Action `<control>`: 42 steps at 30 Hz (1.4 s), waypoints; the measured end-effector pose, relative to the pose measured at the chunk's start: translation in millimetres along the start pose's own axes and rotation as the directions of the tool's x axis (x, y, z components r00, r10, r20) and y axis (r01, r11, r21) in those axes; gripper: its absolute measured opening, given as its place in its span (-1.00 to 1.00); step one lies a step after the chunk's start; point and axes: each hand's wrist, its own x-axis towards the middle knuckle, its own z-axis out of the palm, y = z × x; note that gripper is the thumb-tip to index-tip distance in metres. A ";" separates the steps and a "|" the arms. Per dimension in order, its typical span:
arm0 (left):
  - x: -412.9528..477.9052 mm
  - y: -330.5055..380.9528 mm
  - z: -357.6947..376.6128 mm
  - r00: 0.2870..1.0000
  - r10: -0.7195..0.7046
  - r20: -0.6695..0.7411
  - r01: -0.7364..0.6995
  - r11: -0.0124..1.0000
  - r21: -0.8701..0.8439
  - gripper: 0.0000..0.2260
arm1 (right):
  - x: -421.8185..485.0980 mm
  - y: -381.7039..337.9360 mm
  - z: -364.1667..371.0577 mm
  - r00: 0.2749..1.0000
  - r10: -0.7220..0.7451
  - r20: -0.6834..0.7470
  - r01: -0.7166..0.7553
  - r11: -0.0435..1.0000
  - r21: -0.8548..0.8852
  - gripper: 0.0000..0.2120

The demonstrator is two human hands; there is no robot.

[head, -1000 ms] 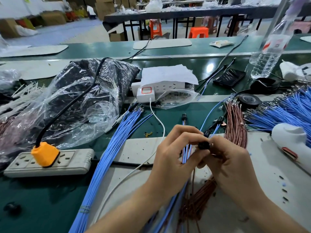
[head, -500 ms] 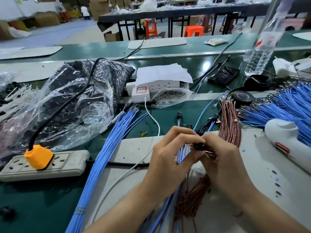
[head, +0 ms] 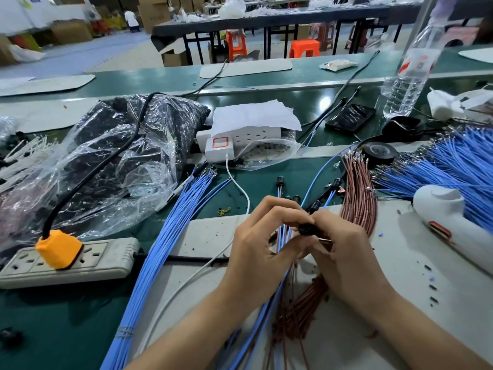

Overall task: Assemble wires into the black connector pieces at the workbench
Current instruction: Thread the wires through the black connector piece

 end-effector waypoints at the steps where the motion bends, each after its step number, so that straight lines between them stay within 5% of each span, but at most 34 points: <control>1: 0.0 -0.3 0.0 1.000 0.001 -0.007 -0.001 1.000 -0.004 -0.85 | 0.1 -0.3 0.0 1.000 0.019 0.002 -0.019 0.999 0.029 -0.87; 14: 2.4 0.3 -3.1 1.000 0.001 0.025 -0.002 1.000 0.027 -0.86 | -1.3 -5.9 -2.4 0.992 -0.036 -0.118 0.044 0.997 0.066 -0.94; 18: 1.9 1.7 -3.9 1.000 0.014 -0.004 -0.013 1.000 0.011 -0.86 | -1.2 -10.4 -1.4 0.989 -0.075 -0.124 0.079 0.996 0.034 -0.75; 22: 3.7 -0.2 -4.3 0.995 -0.098 0.007 0.098 0.995 0.026 -0.86 | 4.6 -6.8 -8.2 0.998 0.036 -0.042 -0.034 0.998 0.056 -0.96; 26: 10.0 -10.0 -12.0 0.955 -0.292 -0.055 0.280 0.946 -0.163 -0.86 | 21.9 -9.5 -26.6 0.971 0.238 0.026 -0.239 0.955 0.175 -0.74; 32: 12.4 -25.2 -24.5 0.939 -0.331 0.088 0.340 0.931 -0.130 -0.83 | 121.1 -11.5 -14.8 0.975 0.212 0.065 -0.194 0.957 -0.216 -0.82; 38: 13.1 -24.4 -27.9 0.926 -0.357 0.124 0.368 0.927 -0.075 -0.75 | 192.5 43.2 41.5 0.911 0.387 0.141 -0.193 0.703 -0.685 -0.70; 42: 13.4 -23.2 -27.4 0.923 -0.368 0.115 0.375 0.926 -0.045 -0.72 | 194.4 54.1 57.5 0.943 0.325 0.067 -0.163 0.629 -0.760 -0.78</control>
